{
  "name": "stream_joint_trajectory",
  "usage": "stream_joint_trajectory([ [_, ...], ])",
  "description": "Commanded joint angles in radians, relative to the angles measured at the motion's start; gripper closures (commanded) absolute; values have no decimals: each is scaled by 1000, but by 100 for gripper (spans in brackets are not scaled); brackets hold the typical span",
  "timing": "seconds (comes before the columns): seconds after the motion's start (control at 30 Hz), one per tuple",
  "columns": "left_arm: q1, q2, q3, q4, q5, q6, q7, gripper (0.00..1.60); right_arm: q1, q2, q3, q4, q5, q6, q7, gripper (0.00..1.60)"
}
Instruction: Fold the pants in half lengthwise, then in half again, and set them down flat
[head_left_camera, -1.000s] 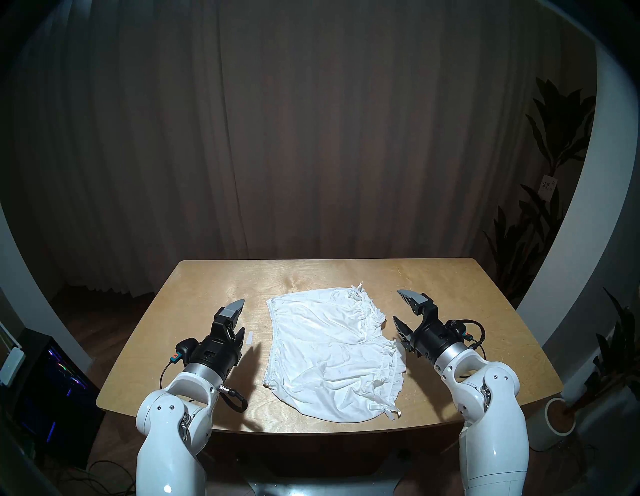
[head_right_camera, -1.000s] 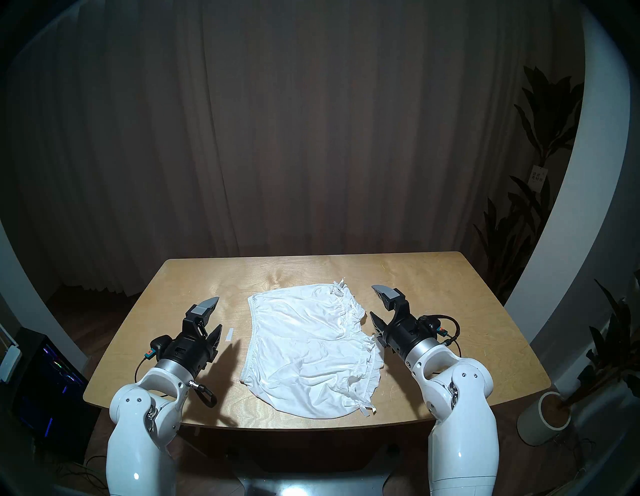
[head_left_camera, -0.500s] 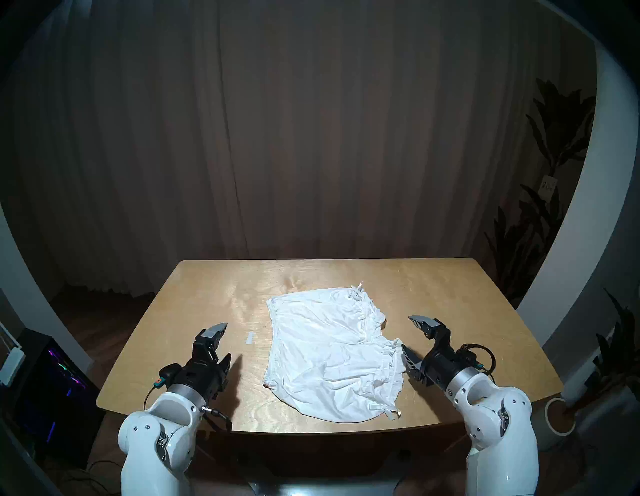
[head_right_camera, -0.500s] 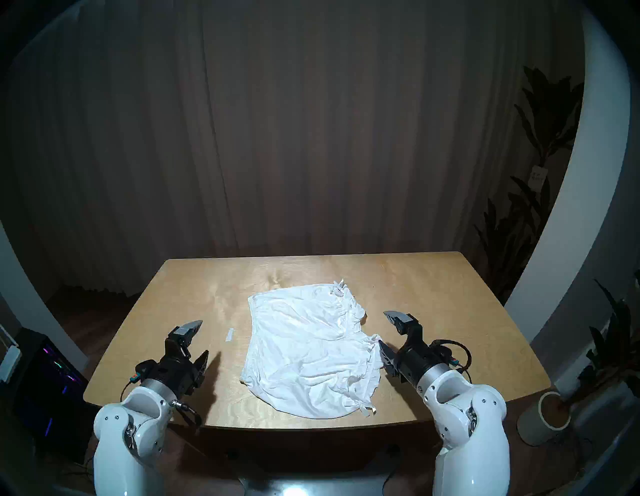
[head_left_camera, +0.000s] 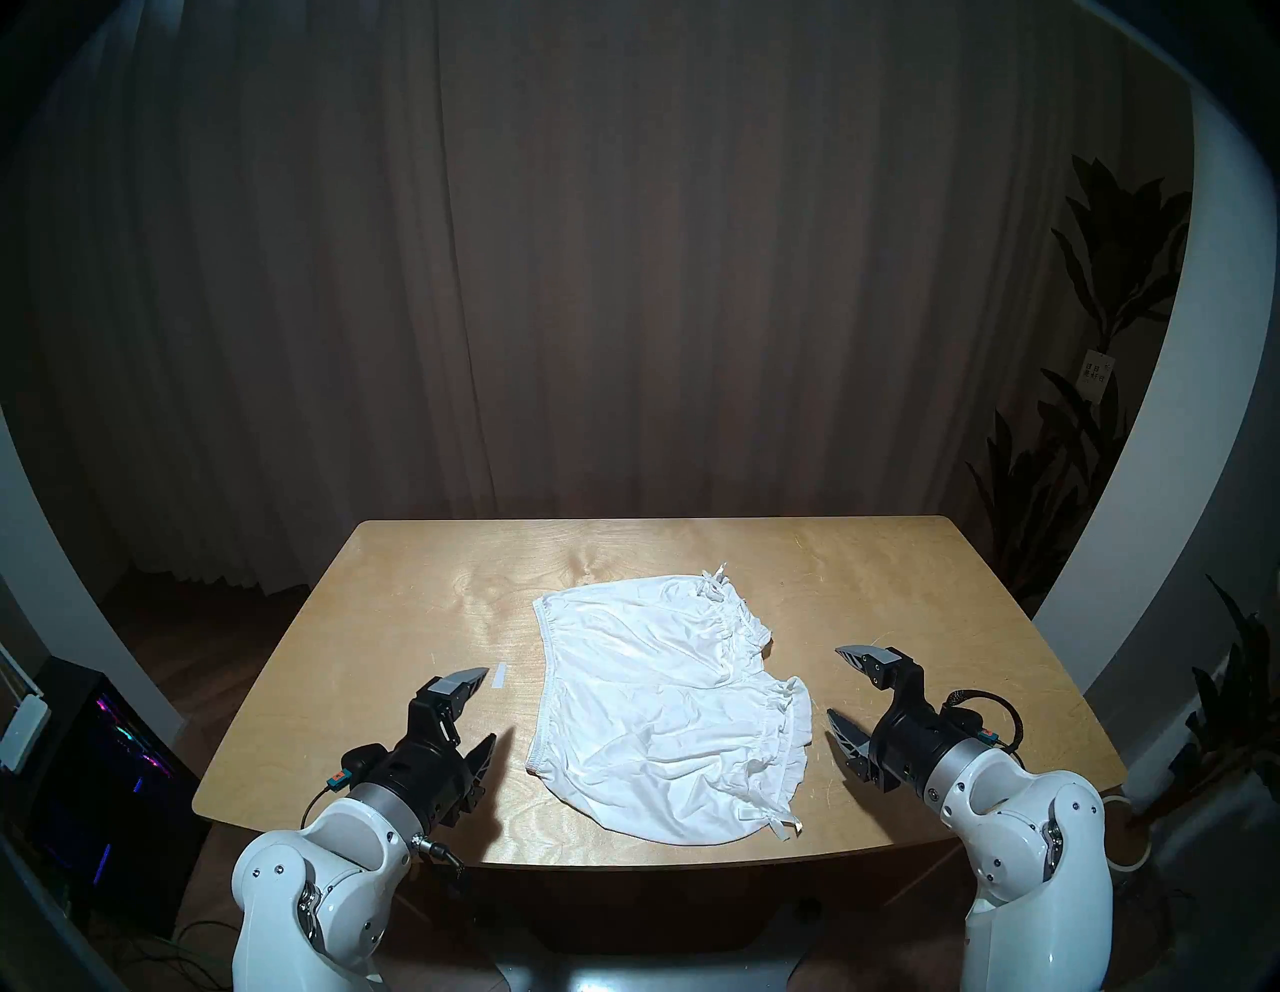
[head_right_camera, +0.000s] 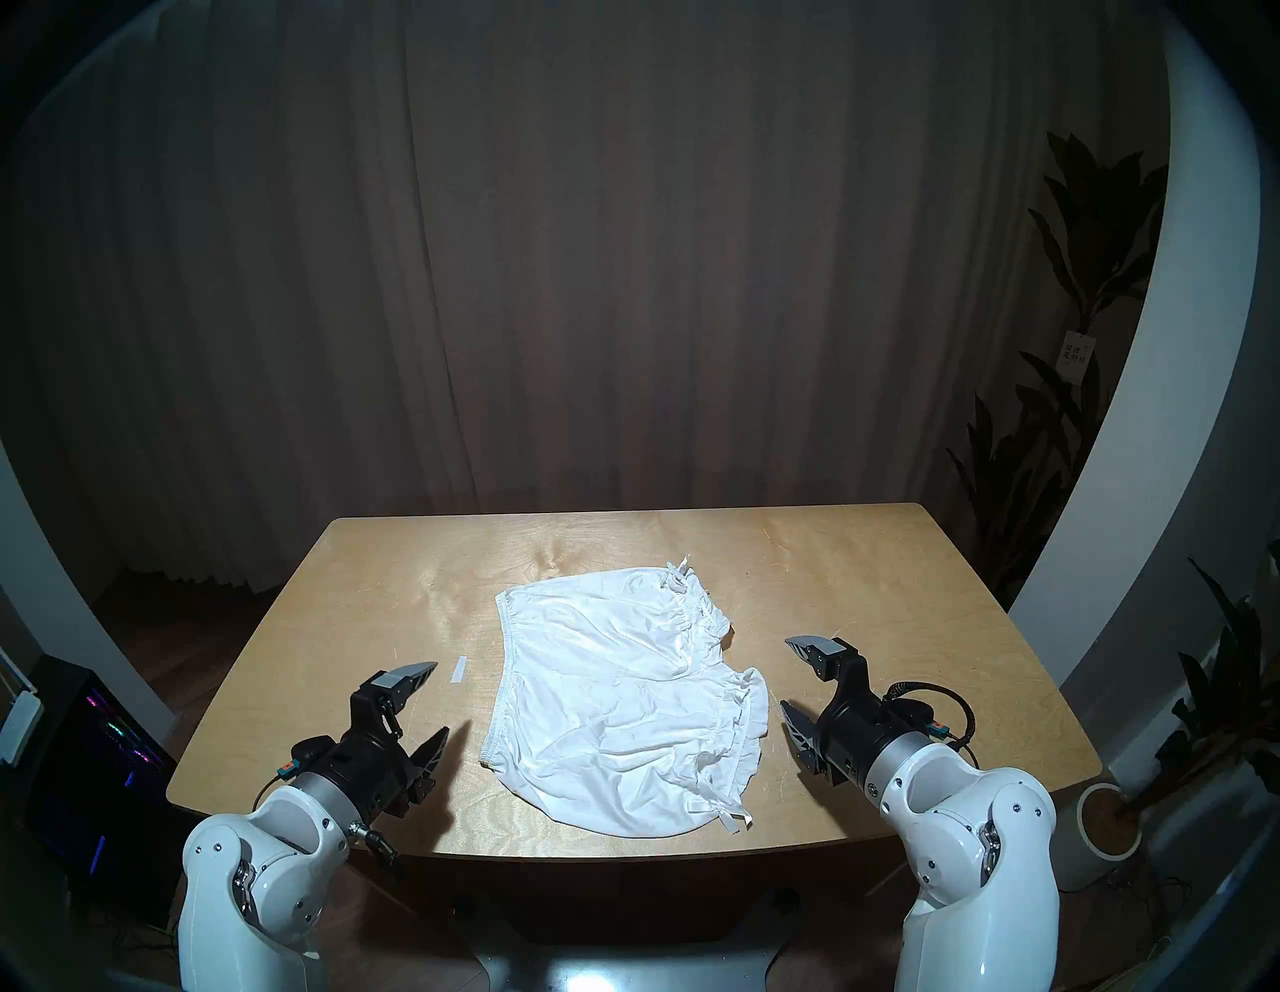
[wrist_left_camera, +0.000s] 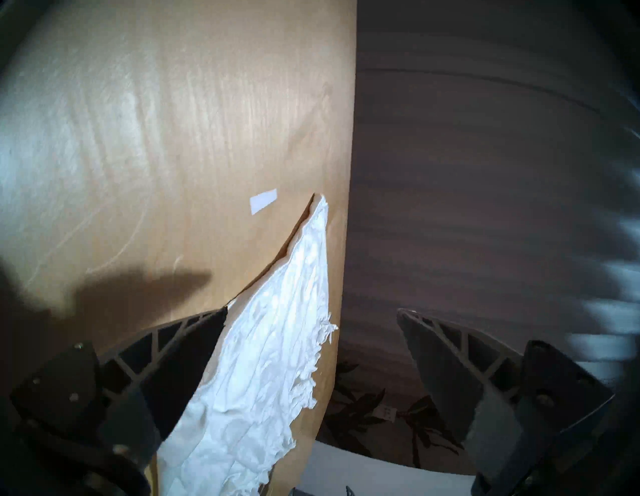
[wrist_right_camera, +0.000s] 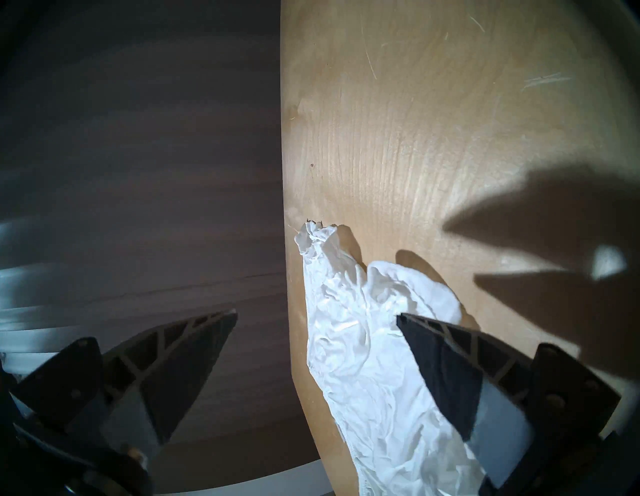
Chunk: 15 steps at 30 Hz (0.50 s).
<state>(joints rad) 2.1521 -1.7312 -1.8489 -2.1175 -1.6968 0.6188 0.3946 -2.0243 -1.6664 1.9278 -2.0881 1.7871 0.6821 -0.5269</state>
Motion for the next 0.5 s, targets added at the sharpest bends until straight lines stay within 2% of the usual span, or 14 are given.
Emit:
stream_joint_trajectory([
  [0.0,20,-6,24,-32,-55,35,64,0,-13,28,14,-55,49,31,-79,0],
  [0.27,35,-10,46,-39,-112,52,179,0,-16,62,36,-40,113,67,-195,0],
  [0.47,20,-8,49,-39,-141,43,273,0,-9,90,43,-10,173,91,-281,0],
])
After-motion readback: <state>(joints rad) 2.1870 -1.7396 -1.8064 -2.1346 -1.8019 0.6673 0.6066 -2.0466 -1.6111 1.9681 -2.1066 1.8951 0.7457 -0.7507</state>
